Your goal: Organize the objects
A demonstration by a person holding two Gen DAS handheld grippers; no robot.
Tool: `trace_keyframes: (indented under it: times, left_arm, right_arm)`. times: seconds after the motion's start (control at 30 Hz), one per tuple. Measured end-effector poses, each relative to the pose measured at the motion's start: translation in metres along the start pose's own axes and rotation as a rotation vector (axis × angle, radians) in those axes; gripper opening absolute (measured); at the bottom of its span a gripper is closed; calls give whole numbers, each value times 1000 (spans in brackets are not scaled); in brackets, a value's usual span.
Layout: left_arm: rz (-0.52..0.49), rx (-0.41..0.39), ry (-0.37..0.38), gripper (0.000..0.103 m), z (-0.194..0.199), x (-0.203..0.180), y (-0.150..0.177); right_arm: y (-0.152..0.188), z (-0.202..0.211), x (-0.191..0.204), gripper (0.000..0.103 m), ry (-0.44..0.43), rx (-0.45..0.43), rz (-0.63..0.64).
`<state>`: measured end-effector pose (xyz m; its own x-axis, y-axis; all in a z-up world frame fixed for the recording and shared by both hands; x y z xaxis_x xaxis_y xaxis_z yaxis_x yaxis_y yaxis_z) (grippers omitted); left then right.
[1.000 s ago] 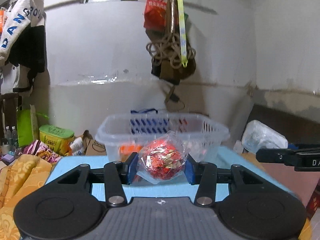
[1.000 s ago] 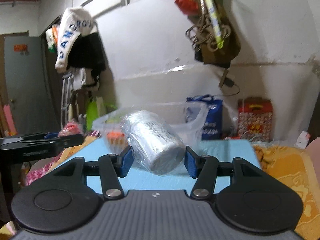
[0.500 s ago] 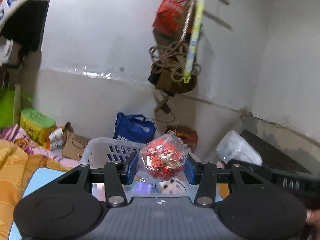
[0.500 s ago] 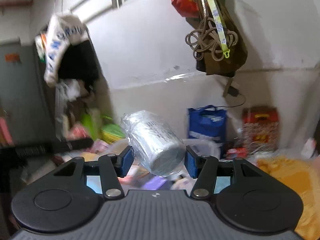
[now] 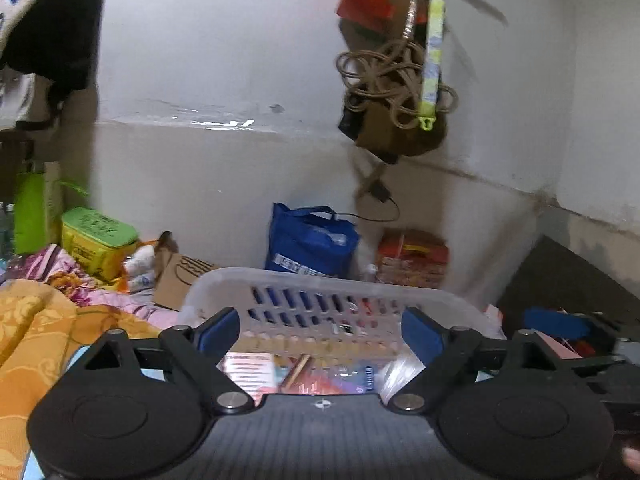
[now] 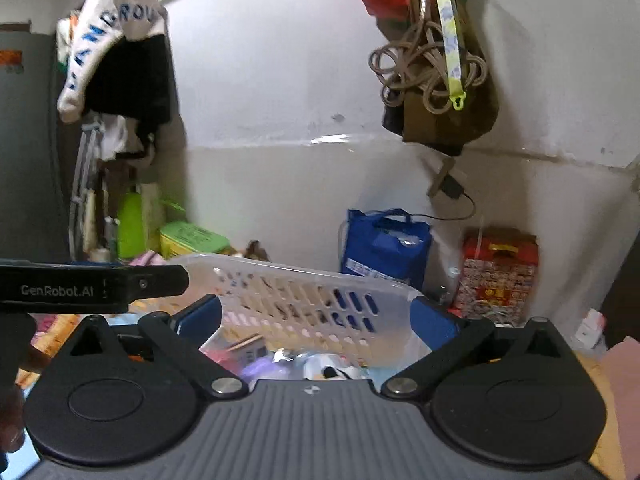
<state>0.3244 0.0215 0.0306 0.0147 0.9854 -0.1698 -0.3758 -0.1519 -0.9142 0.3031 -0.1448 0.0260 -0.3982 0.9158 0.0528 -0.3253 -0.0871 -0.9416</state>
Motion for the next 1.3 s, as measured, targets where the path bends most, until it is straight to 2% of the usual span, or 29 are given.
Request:
trace_keyframes:
  times: [0.1,0.17,0.23,0.33,0.43,0.5,0.6,0.77,0.87,1.13,1.3]
  left_arm:
    - [39,-23,51,90,20,6,5]
    - [17,-43,53,90,37,2,8]
    - [-16,-61,19,91,57,-1,11]
    - [-23,-87,-44,103,81,-4,16]
    - [-30,-89,-61,103,96,-7,21]
    - [-37,-57,-93,103,98,-9,23]
    - [-48,-18,-107,103,103,-12,28]
    - [-70,-16,-102,103,110,-14,35]
    - [-80,-8,-103,103,107,-14,39]
    - [-135,-9,-160,103,100,-25,48]
    - [-129,22,-120,103,95,-34,55]
  right_arm:
    - [2,18,1,103,-21,17,-6]
    - [1,31,1,103,-37,16,-14]
    - [2,46,1,103,-40,10,-37]
    - [2,54,-4,103,-10,36,-101]
    - [13,65,-6,103,11,55,-136]
    - [19,66,-2,103,50,74,-96]
    - [23,74,4,103,86,48,-64]
    - [23,81,6,103,89,12,-87]
    - [27,76,6,103,70,31,-98]
    - [44,69,7,103,112,64,-62]
    - [47,68,-2,103,133,73,-93]
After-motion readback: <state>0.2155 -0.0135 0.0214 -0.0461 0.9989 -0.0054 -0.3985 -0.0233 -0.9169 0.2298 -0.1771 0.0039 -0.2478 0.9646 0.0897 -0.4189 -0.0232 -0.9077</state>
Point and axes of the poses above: each gripper's, at about its wrist camera, not at the fingertips, and z roughly against the way its jaws point, x to its left, y to its underside, the point moved 6 cm from there along -z, roughly the way its jaws point, and after that the axes turned 3 degrees about -z, right-handed, at the moved point
